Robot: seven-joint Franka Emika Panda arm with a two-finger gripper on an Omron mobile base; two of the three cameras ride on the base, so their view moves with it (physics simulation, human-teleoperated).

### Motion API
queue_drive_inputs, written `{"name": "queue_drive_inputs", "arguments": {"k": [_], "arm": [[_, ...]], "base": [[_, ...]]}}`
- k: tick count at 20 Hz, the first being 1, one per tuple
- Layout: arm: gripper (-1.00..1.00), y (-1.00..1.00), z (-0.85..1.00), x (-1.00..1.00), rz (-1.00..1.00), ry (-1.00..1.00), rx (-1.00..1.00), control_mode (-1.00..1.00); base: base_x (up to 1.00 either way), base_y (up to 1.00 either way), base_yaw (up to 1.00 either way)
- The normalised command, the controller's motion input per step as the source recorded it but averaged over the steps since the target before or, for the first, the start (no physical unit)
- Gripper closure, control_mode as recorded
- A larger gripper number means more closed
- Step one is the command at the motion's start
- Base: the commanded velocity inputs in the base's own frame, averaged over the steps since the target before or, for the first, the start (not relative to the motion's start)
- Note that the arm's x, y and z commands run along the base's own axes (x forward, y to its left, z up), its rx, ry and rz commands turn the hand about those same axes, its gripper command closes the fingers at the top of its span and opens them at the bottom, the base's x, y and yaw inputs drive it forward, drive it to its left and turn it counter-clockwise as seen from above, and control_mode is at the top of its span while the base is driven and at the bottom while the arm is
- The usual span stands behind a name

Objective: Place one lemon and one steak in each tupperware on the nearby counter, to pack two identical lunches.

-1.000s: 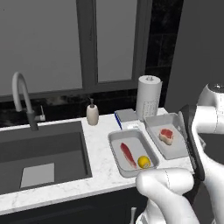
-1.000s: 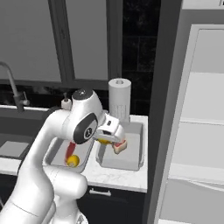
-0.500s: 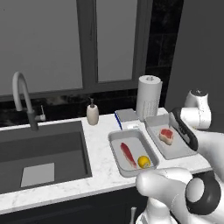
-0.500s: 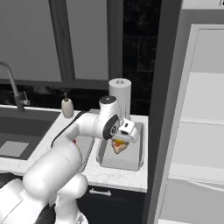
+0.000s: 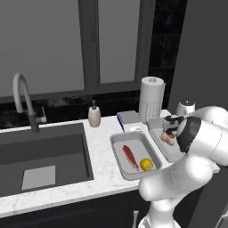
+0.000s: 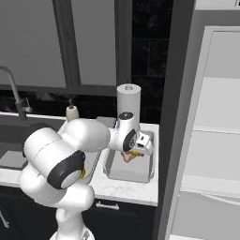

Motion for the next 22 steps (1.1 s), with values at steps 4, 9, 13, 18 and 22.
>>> {"name": "queue_drive_inputs", "arguments": {"k": [4, 9, 13, 18, 22], "arm": [[-1.00, -0.14, -0.01, 0.24, 0.00, 0.07, 0.01, -1.00], [-1.00, 0.00, 0.00, -0.57, 0.00, 0.12, 0.00, -1.00], [-1.00, 0.00, 0.03, -0.95, 0.00, 0.08, 0.02, -1.00], [-1.00, 0.02, 0.66, -1.00, 0.00, -0.03, 0.00, -1.00], [-1.00, 0.51, 1.00, -1.00, 0.05, -0.21, -0.10, -1.00]], "base": [[0.00, 0.00, 0.00], [0.00, 0.00, 0.00], [0.00, 0.00, 0.00], [0.00, 0.00, 0.00], [0.00, 0.00, 0.00]]}}
